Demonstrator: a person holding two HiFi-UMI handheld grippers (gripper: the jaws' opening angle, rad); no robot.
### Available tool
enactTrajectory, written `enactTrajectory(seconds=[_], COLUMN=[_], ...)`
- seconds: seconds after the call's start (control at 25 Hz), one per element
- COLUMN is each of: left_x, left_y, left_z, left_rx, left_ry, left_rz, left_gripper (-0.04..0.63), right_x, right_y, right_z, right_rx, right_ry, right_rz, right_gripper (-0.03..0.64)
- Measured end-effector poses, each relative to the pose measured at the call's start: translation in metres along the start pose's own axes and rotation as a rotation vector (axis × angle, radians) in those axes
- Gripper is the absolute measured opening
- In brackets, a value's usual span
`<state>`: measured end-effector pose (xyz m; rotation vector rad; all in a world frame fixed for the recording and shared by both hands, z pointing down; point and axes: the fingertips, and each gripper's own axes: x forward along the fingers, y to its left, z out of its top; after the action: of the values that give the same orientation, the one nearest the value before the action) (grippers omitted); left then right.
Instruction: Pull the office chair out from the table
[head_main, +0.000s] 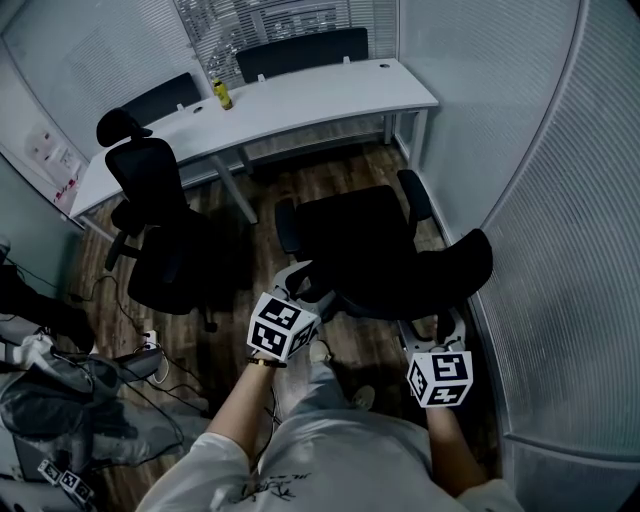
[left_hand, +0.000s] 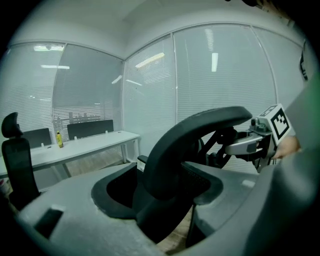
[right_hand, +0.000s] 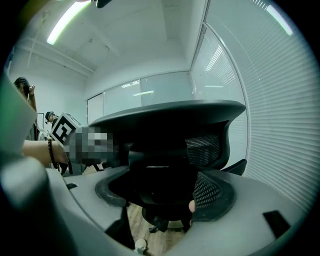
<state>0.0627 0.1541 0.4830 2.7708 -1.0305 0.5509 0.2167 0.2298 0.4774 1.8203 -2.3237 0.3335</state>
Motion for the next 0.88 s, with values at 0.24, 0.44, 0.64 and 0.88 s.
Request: enactTrajectory(seconds=[0.24, 0.44, 0.64, 0.88], left_x=[-0.012, -0.026, -0.037, -0.053], left_y=[-0.001, 0.002, -0.009, -0.035], left_z=[0.001, -0.002, -0.009, -0.015], left_rx=[-0.015, -0.036, -0.077, -0.126], left_ry=[-0.024, -0.054, -0.062, -0.074], left_rz=[0.015, 0.085, 0.104, 0.108], left_gripper=[0.267, 0.265, 0.258, 0.195], right_x=[-0.006, -0.011, -0.018, -0.036], right_y=[0.003, 0.002, -0.001, 0.003], right_z=[-0.001, -0.002, -0.002, -0.004], right_rx=[0.007, 0.008, 0.003, 0.007], right_ry=[0.007, 0.013, 0.012, 0.012], right_rz=[-0.005, -0.005, -0.011, -0.023], right_gripper=[0.288, 0.288, 0.288, 0.287])
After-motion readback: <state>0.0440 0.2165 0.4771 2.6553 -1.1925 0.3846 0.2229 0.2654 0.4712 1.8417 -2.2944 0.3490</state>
